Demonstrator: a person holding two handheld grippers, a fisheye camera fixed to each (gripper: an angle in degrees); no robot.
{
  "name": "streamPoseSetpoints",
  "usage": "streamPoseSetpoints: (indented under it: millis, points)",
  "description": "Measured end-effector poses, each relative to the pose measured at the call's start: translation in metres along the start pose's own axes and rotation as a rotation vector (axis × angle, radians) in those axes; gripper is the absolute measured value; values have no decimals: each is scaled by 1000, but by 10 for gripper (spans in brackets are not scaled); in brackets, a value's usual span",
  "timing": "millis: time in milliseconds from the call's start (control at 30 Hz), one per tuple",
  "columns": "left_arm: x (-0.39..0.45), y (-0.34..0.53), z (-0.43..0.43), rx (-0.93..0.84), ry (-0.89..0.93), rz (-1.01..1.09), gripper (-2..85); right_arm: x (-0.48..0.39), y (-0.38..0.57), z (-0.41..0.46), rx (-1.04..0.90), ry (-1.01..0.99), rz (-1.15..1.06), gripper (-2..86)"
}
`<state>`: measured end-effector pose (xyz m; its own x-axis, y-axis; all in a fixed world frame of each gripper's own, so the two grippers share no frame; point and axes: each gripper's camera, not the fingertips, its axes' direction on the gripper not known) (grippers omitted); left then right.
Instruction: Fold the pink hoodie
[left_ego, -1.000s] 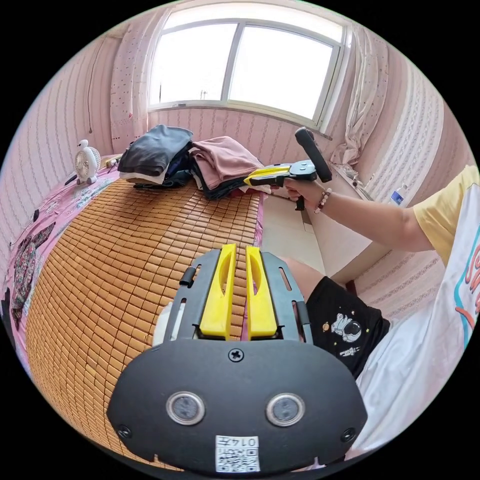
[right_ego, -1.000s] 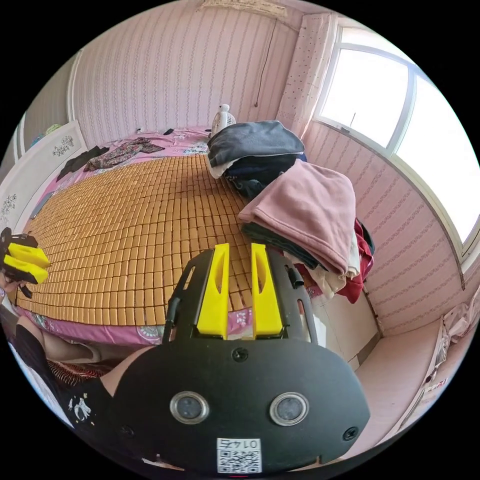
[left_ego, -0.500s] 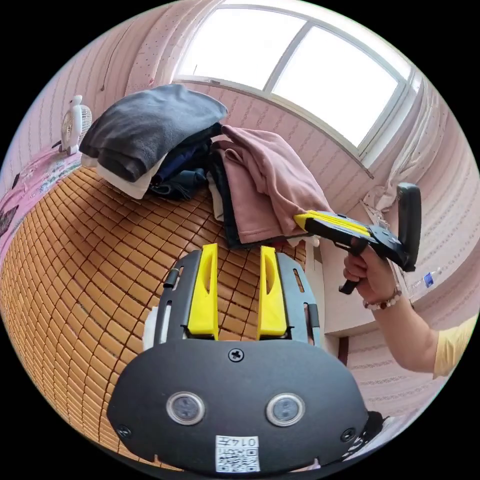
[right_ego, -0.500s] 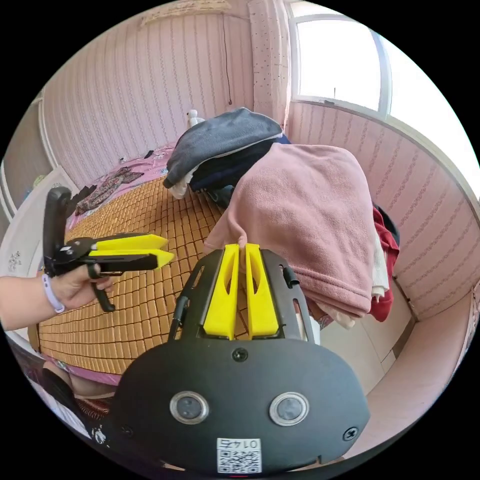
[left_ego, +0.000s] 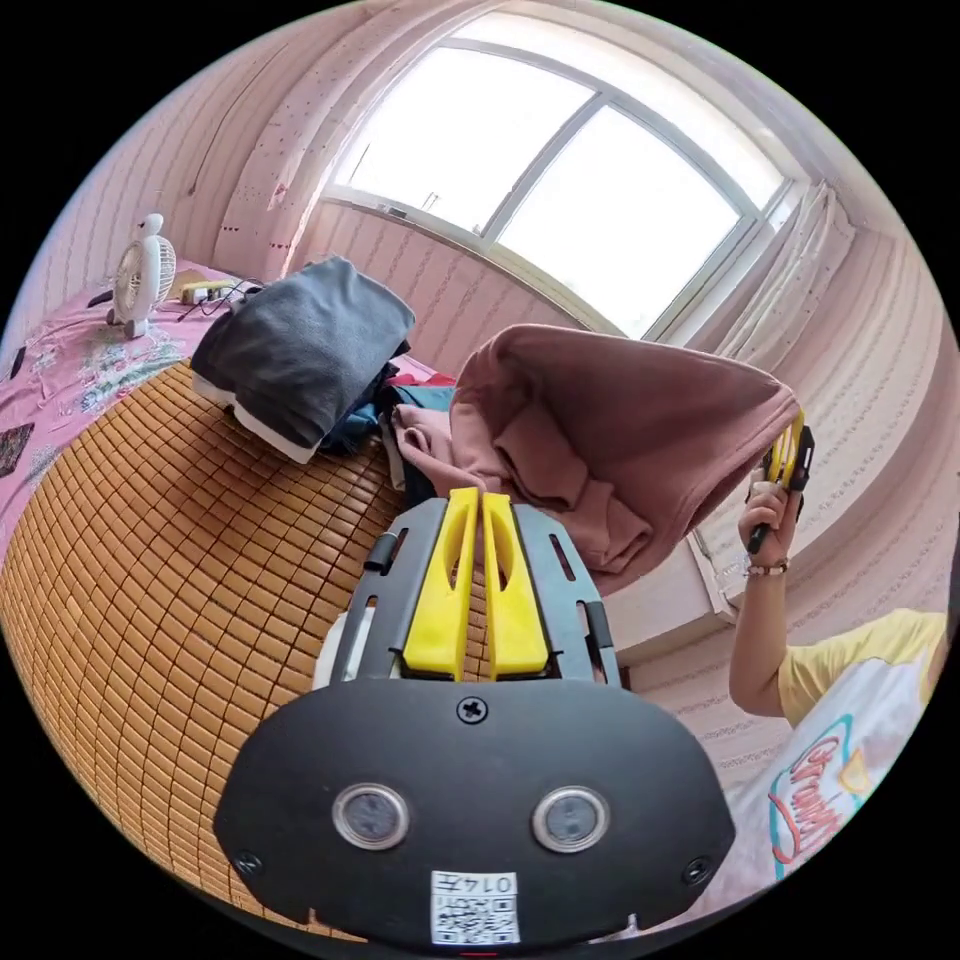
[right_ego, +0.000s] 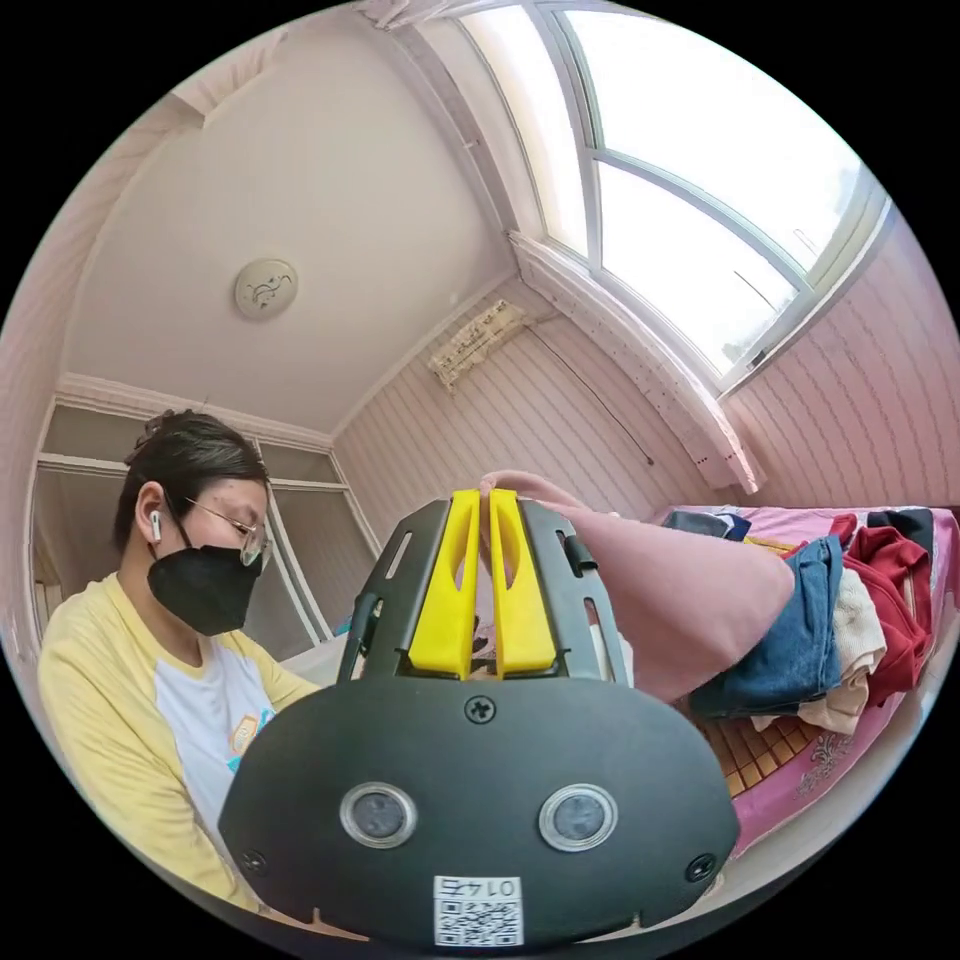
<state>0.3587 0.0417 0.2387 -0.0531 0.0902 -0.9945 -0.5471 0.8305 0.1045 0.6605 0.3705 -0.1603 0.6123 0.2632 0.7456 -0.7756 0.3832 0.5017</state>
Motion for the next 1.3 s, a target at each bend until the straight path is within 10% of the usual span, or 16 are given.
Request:
streamPoseSetpoints:
  millis: [133,567,1100,1300]
  points:
    - [17,105,-142,193,216,-195,-10,-35,1,-8,-133,12,26,7]
    - [211,333,-495,896,-406,-140,-10,-132,-15,125,-293,-561,93,5]
    - [422,376,-606,1219,-593,371,-10,-268,-136,123,80,-877,-254,5]
    - [409,353,-630,1197,-712,278,-10,-269,-134,196,-64,-627,-369,2]
